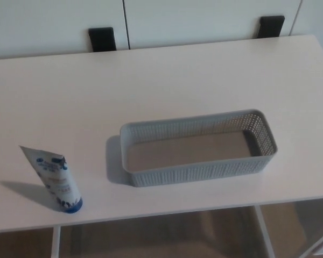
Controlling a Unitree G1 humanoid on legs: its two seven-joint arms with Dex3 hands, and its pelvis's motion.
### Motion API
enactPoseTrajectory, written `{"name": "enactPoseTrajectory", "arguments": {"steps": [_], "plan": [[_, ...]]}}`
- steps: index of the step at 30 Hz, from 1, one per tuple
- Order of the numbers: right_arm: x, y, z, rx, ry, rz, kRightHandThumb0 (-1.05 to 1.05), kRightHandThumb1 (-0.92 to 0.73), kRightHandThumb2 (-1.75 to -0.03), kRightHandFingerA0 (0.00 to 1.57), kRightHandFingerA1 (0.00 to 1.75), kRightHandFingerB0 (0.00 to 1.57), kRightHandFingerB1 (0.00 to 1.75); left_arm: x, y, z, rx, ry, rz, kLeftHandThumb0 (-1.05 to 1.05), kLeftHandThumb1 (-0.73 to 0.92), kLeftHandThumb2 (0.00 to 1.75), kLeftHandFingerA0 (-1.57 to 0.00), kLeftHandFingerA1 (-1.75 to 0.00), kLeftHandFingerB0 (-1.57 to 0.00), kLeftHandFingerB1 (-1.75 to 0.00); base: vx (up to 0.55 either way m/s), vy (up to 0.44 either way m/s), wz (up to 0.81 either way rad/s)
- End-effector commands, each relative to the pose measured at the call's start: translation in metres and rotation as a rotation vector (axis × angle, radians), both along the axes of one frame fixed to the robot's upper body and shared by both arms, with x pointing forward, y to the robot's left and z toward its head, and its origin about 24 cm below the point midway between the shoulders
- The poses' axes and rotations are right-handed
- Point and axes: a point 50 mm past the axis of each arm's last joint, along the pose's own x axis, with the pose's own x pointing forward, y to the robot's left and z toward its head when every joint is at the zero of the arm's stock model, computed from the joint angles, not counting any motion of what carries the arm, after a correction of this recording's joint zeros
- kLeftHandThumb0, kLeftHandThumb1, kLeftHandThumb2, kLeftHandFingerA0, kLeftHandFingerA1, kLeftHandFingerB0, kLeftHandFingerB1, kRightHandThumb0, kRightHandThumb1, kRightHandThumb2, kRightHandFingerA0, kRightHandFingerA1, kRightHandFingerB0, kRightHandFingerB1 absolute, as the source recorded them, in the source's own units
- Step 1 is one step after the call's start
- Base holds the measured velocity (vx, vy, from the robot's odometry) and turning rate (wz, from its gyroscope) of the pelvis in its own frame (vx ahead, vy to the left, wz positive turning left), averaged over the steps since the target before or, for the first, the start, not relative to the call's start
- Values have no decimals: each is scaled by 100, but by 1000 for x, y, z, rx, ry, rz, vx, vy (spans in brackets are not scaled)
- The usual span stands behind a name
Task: The robot walks towards a table in front, picks a shampoo with left hand and puts it in a small grey container
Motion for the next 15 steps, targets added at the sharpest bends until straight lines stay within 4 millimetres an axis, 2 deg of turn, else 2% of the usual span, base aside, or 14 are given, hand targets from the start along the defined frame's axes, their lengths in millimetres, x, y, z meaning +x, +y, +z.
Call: {"name": "enactPoseTrajectory", "arguments": {"steps": [1, 4, 5, 6, 13, 15], "plan": [[-1, -13, 4, -10, 17, -69, -32, -70, -60, 63, 45, 46, 37, 9, -19, 169, -316, -457, -339, -58, 42, 70, -26, -42, -12, -35, 0, 0, 0], [-1, -13, 4, -10, 17, -71, -32, -70, -60, 63, 45, 46, 37, 9, -20, 173, -321, -460, -340, -58, 42, 70, -26, -42, -12, -35, 0, 0, 0], [-1, -12, 4, -9, 7, -73, -31, -71, -60, 63, 45, 45, 37, 16, -29, 190, -334, -564, -400, -50, 40, 65, -26, -41, -15, -35, 0, 0, 0], [0, -12, 4, -9, 2, -74, -31, -71, -60, 63, 45, 45, 37, 19, -32, 198, -341, -607, -426, -50, 40, 65, -26, -41, -15, -35, 0, 0, 0], [-6, -11, 3, -11, 21, -62, -33, -70, -60, 65, 46, 46, 37, 21, -38, 211, -381, -645, -405, -52, 39, 65, -29, -42, -18, -36, 0, 0, 0], [-2, -13, 5, -17, 14, -49, -33, -70, -60, 65, 46, 46, 37, 27, -41, 216, -361, -762, -361, -58, 39, 69, -34, -44, -20, -37, 0, 0, 0]]}}
